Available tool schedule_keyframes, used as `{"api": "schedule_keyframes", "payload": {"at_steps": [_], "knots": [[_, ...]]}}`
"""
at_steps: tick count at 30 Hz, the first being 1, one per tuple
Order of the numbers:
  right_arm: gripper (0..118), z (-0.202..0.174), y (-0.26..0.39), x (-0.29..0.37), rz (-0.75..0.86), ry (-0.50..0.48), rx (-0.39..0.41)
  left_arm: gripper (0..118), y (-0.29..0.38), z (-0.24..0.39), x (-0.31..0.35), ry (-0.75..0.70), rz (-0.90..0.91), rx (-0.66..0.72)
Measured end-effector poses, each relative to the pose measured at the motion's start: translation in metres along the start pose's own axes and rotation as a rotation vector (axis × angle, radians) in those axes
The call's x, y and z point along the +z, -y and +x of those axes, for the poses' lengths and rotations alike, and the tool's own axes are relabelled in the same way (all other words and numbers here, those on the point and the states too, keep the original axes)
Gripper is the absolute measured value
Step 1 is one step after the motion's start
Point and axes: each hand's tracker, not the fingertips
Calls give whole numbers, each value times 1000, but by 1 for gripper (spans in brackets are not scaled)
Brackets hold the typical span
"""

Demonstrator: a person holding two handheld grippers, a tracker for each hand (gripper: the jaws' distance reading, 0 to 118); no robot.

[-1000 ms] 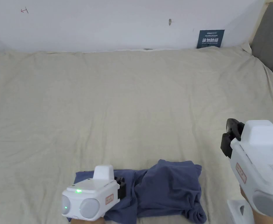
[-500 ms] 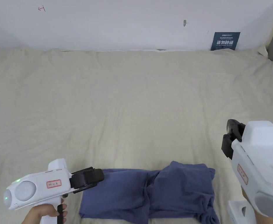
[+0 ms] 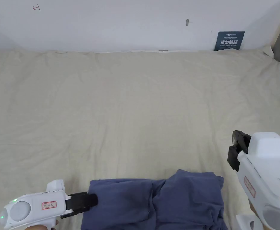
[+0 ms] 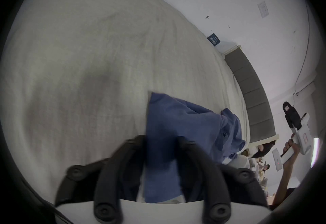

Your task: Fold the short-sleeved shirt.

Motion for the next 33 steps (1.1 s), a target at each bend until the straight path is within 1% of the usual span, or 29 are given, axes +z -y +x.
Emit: {"api": "schedule_keyframes", "payload": {"at_steps": [1,4,5,7,10,13,17,20,22,24,26,29,31,33], "knots": [[1,0,0,-1,-2,1,-1,27,1,0,-4,20,-26,13],[1,0,1,-2,-8,0,-5,14,3,1,-12,-6,-29,-15],[1,1,1,-2,-8,0,-6,13,3,2,-13,-12,-29,-10],[1,2,1,-1,-9,1,-7,12,3,8,-10,-24,-23,8],[1,3,-1,-1,-5,4,-7,9,4,26,-3,-108,1,-53],[1,5,-3,1,1,3,-9,8,3,41,13,-122,42,-58],[1,6,-6,5,16,-5,-9,8,0,40,41,-123,82,-31],[1,8,-8,8,26,-9,-6,8,-4,35,64,-211,119,-68],[1,10,-9,12,37,-13,-13,8,-8,31,78,-255,126,-45],[1,13,-11,15,44,-14,-15,8,-9,32,89,-258,149,-35],[1,15,-12,18,53,-13,-14,8,-11,46,95,-283,150,-49],[1,19,-12,21,61,-8,-13,8,-11,87,94,-253,117,-58],[1,22,-12,22,63,-12,-21,8,-10,118,86,-156,113,-44],[1,24,-12,24,66,-12,-23,8,-8,149,73,-97,97,-85]]}}
